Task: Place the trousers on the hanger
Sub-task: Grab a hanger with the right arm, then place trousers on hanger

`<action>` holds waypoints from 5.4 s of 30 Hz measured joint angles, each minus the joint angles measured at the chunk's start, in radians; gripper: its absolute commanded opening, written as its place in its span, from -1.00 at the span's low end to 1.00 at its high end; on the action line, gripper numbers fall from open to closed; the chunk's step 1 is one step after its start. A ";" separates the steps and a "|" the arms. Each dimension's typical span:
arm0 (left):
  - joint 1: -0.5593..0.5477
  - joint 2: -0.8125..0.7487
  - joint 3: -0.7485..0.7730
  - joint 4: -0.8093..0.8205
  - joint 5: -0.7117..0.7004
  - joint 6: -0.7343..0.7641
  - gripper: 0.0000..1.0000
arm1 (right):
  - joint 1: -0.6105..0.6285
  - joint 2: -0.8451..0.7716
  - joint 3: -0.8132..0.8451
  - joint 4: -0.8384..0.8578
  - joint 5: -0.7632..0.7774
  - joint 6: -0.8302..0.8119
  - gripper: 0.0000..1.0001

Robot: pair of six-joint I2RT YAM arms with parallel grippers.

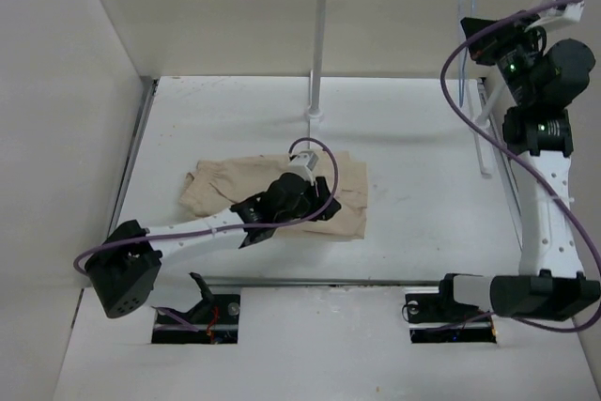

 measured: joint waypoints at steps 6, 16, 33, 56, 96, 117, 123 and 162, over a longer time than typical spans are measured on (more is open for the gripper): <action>0.009 0.011 0.029 -0.031 0.001 0.002 -0.14 | 0.035 -0.262 -0.249 0.085 0.011 0.014 -0.92; -0.052 0.142 0.206 -0.099 -0.056 0.050 -0.14 | 0.106 -0.631 -0.774 0.257 0.076 0.135 -0.92; -0.035 0.237 0.329 -0.167 -0.053 0.049 -0.14 | 0.471 -0.964 -1.322 0.170 0.362 0.229 -0.91; 0.005 0.205 0.453 -0.078 0.090 -0.085 0.01 | 0.780 -0.797 -1.392 0.224 0.532 0.186 -0.90; -0.021 0.310 0.608 -0.139 -0.164 0.207 -0.74 | 0.851 -0.695 -1.341 0.287 0.542 0.168 -0.89; -0.079 0.333 0.683 -0.240 -0.236 0.287 -1.00 | 0.850 -0.632 -1.220 0.120 0.627 0.092 0.15; -0.082 0.347 0.697 -0.253 -0.253 0.296 -1.00 | 0.850 -0.617 -1.173 0.069 0.681 0.038 0.03; -0.010 0.038 0.371 -0.187 -0.298 0.209 0.18 | 0.654 -0.624 -1.166 0.086 0.688 0.099 -0.89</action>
